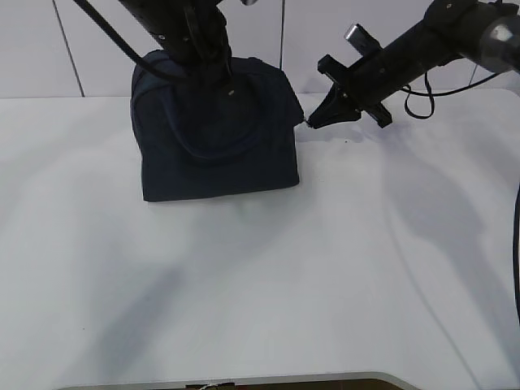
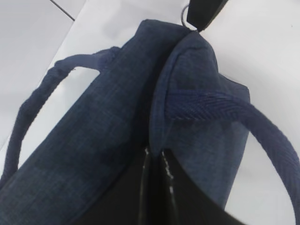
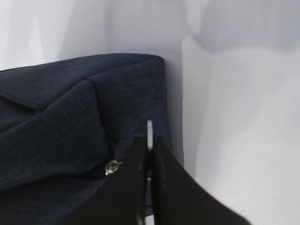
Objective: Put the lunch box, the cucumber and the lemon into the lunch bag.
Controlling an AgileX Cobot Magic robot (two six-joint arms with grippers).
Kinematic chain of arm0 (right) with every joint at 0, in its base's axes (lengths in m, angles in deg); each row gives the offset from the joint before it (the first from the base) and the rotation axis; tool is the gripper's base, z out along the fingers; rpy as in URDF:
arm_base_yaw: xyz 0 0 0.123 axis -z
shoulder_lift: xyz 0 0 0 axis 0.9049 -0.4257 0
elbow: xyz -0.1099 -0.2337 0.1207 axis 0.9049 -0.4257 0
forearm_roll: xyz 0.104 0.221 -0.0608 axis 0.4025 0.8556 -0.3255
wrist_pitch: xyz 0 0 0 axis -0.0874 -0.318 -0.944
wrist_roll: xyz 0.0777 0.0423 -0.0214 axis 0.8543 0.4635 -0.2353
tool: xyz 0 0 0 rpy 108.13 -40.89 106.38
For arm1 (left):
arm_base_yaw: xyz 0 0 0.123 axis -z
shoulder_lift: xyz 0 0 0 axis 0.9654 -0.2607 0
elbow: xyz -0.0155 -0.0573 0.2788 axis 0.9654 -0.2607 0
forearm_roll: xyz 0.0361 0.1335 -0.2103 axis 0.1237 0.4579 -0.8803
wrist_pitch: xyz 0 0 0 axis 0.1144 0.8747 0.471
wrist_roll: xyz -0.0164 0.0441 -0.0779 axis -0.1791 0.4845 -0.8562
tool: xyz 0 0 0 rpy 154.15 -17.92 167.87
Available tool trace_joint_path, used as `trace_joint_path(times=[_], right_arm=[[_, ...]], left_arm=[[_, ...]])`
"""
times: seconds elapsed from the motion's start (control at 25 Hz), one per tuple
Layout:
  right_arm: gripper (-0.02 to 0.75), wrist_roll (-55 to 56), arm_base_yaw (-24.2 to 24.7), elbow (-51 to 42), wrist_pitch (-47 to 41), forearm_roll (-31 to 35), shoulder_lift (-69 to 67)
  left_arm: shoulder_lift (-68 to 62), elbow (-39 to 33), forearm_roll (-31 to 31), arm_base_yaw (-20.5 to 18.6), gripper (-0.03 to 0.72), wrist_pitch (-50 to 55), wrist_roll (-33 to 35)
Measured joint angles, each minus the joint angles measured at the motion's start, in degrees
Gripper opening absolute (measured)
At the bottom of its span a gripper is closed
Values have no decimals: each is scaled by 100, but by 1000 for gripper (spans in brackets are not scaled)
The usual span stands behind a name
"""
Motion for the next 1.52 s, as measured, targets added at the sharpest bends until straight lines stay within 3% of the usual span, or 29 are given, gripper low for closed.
trace_joint_path(times=[0.4,0.96,1.04,1.28,1.52], right_arm=[[5,-192,21,7,11,316,-24],[5,-187,33,1003,3,787,-52],[5,-150,33,1003,3,795,-52],[5,-136,33,1003,3,828,-52],[5,-136,33,1003,3,828,-52]], left_arm=[[-21,24,0,0,-9,172,-9],[-21,49,12,0,5,233,-9],[-21,49,12,0,48,233,-9],[-21,80,-54,0,293,246,-9],[-21,83,-336,0,344,498,-9]])
